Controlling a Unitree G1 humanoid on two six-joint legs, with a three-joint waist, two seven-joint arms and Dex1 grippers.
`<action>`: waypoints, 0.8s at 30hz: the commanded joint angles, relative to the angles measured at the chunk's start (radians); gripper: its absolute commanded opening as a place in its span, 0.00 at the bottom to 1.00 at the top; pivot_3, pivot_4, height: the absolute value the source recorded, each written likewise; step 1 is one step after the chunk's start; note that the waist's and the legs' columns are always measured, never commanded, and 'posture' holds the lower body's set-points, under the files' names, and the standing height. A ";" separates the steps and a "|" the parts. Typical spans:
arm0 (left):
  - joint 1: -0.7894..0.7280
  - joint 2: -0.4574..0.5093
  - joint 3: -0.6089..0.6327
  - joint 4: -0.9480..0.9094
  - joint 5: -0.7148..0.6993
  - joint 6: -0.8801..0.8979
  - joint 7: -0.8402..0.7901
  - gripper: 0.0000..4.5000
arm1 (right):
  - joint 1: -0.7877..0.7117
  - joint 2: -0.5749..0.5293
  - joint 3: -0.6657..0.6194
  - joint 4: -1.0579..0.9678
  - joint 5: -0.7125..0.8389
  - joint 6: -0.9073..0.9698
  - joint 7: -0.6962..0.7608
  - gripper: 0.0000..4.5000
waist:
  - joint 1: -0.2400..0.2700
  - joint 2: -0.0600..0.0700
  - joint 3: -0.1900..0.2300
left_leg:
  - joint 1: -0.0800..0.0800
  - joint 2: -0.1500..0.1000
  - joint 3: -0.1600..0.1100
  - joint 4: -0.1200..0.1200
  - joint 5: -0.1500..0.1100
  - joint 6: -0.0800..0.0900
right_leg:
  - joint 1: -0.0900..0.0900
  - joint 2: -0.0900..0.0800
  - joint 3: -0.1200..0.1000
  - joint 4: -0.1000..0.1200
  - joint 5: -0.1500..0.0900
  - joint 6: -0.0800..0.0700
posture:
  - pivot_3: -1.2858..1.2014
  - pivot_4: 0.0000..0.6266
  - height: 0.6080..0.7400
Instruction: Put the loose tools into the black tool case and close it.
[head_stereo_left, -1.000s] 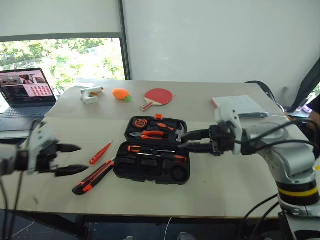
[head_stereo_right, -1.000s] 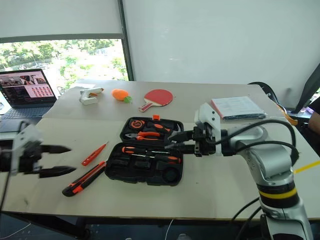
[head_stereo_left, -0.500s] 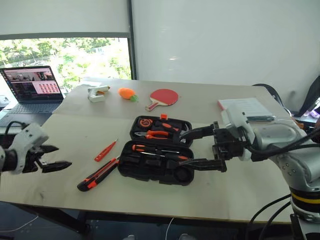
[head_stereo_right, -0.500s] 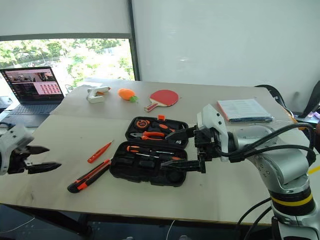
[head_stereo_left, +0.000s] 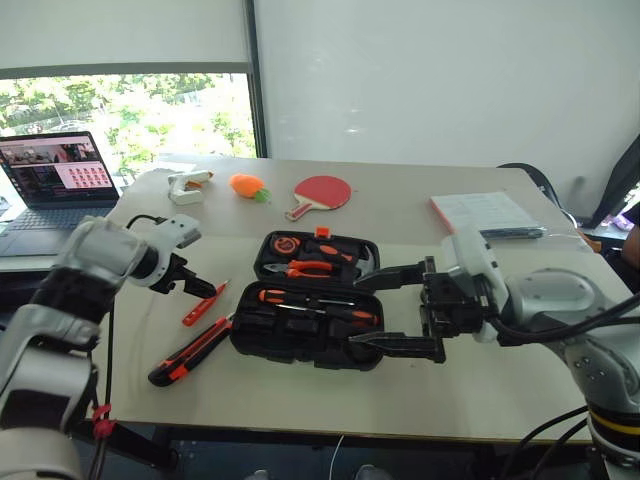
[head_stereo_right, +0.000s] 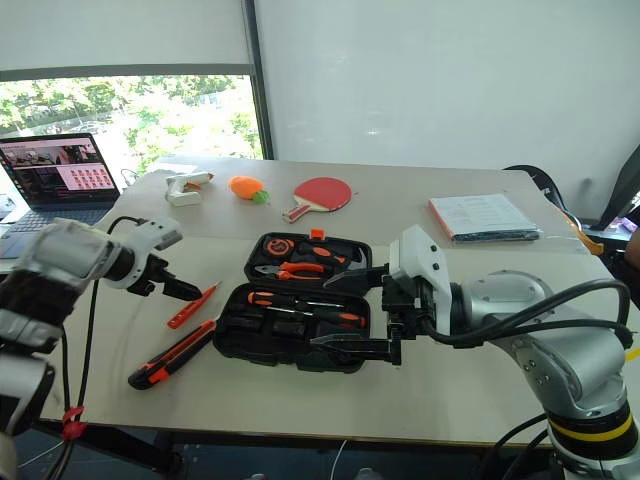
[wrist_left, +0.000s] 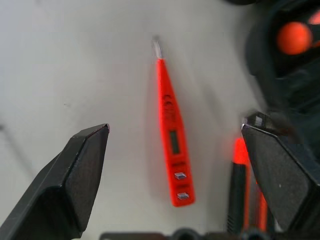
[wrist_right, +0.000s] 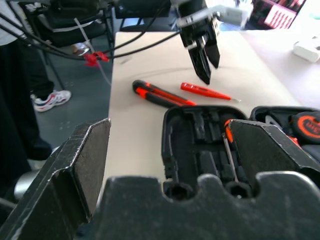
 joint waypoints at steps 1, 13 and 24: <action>-0.072 -0.036 -0.060 0.146 0.079 -0.067 -0.037 1.00 | 0.006 0.009 -0.019 -0.048 0.025 -0.013 -0.054 0.98 | 0.001 0.000 0.000 | -0.001 0.000 0.000 0.000 0.000 0.000 | -0.001 0.000 0.000 0.000 0.000 0.000 | 0.52 0.24 0.97; -0.112 -0.133 -0.131 0.327 0.206 -0.151 -0.143 0.76 | 0.026 0.013 -0.019 -0.084 0.042 -0.025 -0.139 1.00 | 0.009 0.000 0.000 | -0.004 -0.001 -0.003 0.002 0.000 0.000 | -0.002 -0.001 -0.002 0.000 0.000 0.000 | 0.52 0.24 0.97; -0.090 -0.169 -0.127 0.349 0.278 -0.202 -0.197 0.09 | 0.015 0.011 -0.006 -0.064 0.028 -0.033 -0.140 1.00 | 0.009 0.000 0.000 | -0.004 -0.001 -0.003 0.002 0.000 0.000 | -0.001 -0.001 -0.002 0.000 0.000 0.000 | 0.52 0.24 0.97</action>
